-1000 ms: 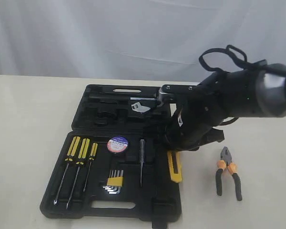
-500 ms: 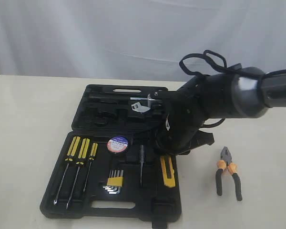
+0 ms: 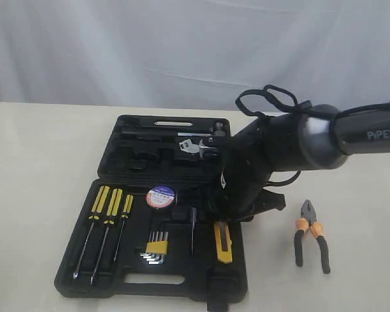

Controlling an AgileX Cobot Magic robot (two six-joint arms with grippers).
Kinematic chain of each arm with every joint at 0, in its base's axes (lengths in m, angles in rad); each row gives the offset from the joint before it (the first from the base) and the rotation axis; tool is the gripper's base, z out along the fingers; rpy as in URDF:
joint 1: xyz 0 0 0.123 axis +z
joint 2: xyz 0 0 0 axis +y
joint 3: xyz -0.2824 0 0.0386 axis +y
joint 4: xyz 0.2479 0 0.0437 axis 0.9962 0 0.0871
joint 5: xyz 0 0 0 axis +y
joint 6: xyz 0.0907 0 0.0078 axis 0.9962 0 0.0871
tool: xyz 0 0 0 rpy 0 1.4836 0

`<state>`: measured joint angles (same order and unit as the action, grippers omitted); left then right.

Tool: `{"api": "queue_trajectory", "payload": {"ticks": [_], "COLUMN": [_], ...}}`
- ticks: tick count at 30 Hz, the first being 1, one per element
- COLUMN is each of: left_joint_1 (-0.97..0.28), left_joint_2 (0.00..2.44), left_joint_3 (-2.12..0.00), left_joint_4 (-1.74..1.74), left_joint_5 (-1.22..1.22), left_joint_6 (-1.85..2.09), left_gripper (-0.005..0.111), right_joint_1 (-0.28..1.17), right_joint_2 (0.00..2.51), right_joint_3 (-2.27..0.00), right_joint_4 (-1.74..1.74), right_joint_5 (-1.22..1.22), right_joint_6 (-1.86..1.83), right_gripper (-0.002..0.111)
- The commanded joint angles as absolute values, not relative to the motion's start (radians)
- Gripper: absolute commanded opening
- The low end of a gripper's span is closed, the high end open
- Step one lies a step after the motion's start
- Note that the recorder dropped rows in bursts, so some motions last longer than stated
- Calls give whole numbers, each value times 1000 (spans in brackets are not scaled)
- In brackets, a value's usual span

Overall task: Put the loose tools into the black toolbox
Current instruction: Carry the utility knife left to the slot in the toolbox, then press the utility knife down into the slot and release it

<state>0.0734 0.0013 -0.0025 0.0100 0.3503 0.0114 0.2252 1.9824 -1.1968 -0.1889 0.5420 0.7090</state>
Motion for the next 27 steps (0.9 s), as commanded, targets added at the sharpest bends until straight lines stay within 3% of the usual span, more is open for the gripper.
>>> {"api": "queue_trajectory", "payload": {"ticks": [1, 17, 19, 25, 27], "left_joint_1": [69, 69, 69, 69, 69], "left_joint_2": [0, 0, 0, 0, 0], "left_joint_3": [0, 0, 0, 0, 0], "left_joint_4": [0, 0, 0, 0, 0], "left_joint_5": [342, 342, 342, 342, 342], "left_joint_6": [7, 7, 7, 7, 7], "left_gripper": [0, 0, 0, 0, 0], "right_joint_1": [225, 225, 225, 225, 225], "right_joint_2": [1997, 1998, 1998, 1998, 1998], "right_joint_3": [-1198, -1198, -1198, -1198, -1198], "right_joint_4": [-185, -185, -185, -185, -185], "right_joint_5": [544, 563, 567, 568, 568], "right_joint_6": [717, 705, 702, 702, 702], "right_gripper": [-1, 1, 9, 52, 58]}}
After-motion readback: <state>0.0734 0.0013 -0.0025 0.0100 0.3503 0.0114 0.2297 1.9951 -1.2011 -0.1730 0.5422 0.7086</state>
